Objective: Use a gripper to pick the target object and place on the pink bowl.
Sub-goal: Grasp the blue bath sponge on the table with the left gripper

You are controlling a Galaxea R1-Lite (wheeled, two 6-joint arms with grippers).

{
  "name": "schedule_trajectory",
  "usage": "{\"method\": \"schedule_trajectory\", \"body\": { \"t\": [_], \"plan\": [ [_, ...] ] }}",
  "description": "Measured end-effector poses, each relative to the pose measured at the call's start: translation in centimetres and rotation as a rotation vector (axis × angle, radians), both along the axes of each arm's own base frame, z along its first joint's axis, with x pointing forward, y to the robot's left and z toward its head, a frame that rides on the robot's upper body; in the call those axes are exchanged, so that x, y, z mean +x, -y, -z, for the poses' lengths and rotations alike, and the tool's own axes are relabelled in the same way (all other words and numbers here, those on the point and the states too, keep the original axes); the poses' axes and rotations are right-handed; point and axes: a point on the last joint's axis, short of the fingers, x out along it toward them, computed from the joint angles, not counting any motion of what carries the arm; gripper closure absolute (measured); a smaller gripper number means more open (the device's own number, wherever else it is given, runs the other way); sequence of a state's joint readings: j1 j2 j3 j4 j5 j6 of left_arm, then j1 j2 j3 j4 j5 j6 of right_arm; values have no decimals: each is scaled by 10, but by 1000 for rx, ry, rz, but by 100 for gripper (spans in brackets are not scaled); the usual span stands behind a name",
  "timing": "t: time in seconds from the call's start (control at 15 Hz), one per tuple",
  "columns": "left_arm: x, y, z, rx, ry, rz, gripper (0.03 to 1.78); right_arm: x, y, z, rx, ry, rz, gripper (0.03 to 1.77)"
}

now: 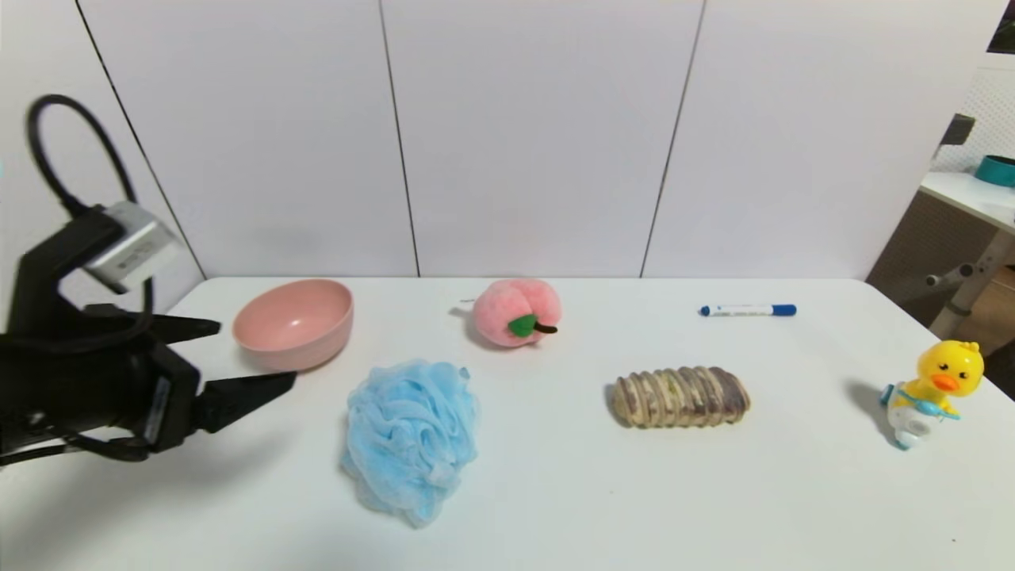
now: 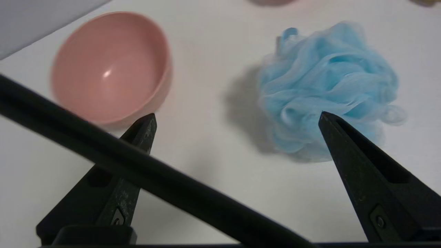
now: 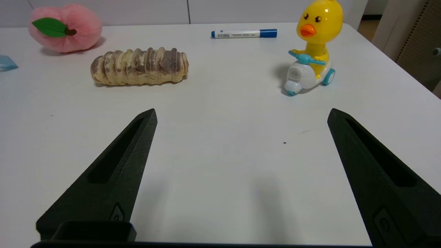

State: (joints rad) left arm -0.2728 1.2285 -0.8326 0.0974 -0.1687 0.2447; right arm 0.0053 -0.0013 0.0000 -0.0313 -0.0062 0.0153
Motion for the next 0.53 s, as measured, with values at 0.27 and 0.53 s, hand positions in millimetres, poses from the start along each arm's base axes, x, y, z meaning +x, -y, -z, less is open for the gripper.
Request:
{"method": "schedule_trajectory", "body": {
  "t": [0.27,0.53],
  "plan": [
    [34,42,21,29,-82,148,12,0,0,0,0,0,-1,9],
    [57,74,47,51,-128,226,12,0,0,0,0,0,0,9]
  ]
}}
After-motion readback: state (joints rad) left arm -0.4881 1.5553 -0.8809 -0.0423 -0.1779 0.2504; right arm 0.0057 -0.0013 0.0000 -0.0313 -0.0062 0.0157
